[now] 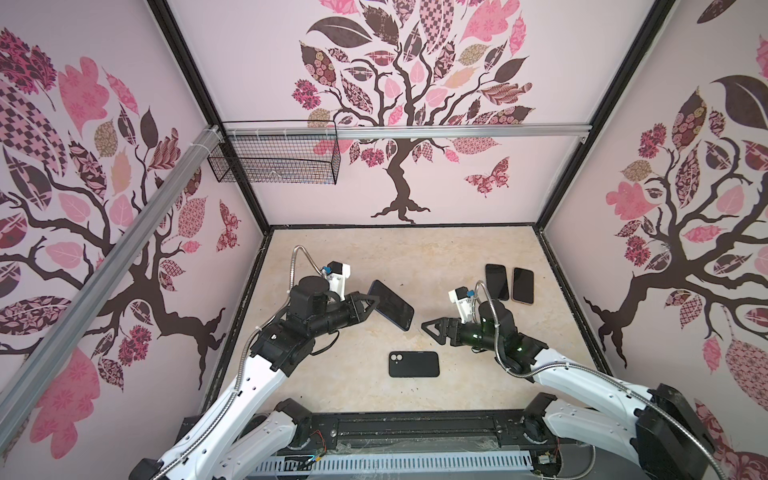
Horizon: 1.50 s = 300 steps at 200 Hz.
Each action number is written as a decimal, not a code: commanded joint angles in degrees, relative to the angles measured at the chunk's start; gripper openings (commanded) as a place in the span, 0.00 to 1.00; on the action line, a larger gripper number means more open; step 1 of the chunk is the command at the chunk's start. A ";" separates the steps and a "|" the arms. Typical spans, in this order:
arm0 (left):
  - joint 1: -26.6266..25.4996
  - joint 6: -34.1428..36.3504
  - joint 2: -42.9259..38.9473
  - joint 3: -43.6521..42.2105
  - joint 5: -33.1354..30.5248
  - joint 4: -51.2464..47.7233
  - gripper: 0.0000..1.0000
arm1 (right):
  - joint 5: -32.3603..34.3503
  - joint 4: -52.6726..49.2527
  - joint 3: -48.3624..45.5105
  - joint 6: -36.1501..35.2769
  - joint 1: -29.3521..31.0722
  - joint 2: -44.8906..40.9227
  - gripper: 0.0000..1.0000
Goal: Put the phone into the phone case
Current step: 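Grip the phone's other end with the left gripper and hold it between both grippers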
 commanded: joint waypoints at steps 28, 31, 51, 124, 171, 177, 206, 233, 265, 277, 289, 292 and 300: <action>0.29 -5.20 -5.98 -5.51 -2.57 10.18 0.00 | -5.07 28.20 -2.21 17.21 0.09 6.48 0.79; 0.26 -5.54 -6.15 -5.78 -2.60 10.63 0.00 | -5.17 29.06 -2.21 17.63 0.12 6.87 0.79; 0.31 -7.59 -7.62 -7.31 -2.72 12.57 0.00 | -6.23 33.12 -1.36 19.42 0.11 9.17 0.79; 0.29 -14.23 -9.85 -13.47 -0.16 25.01 0.00 | -9.95 49.66 0.70 27.44 0.05 16.59 0.58; 0.31 -17.64 -10.30 -16.66 0.84 31.54 0.00 | -10.77 56.71 1.07 30.95 0.27 19.54 0.53; 0.23 -17.75 -10.36 -16.90 0.86 31.89 0.00 | -10.83 57.36 1.21 31.23 0.34 19.67 0.53; 0.29 -19.09 -10.30 -18.49 1.33 34.75 0.00 | -11.03 60.90 1.57 33.01 0.48 20.70 0.49; 0.23 -19.60 -10.61 -19.26 1.15 37.31 0.00 | -11.13 63.83 1.79 34.44 0.64 21.46 0.40; 0.26 -19.71 -11.04 -19.71 0.45 37.36 0.00 | -11.35 65.56 2.10 35.40 0.75 22.10 0.30; 0.29 -19.88 -11.03 -19.88 0.53 37.58 0.00 | -11.13 67.22 1.88 36.15 0.77 22.52 0.27; 0.26 -20.04 -11.07 -20.05 0.62 37.83 0.00 | -10.79 69.46 1.68 37.32 0.82 23.04 0.26; 0.32 -20.11 -11.07 -20.05 0.66 37.78 0.00 | -10.72 70.03 1.66 37.61 0.77 23.26 0.25; 0.28 -20.07 -11.03 -20.05 0.67 37.81 0.00 | -10.73 71.26 1.74 38.32 0.75 23.76 0.23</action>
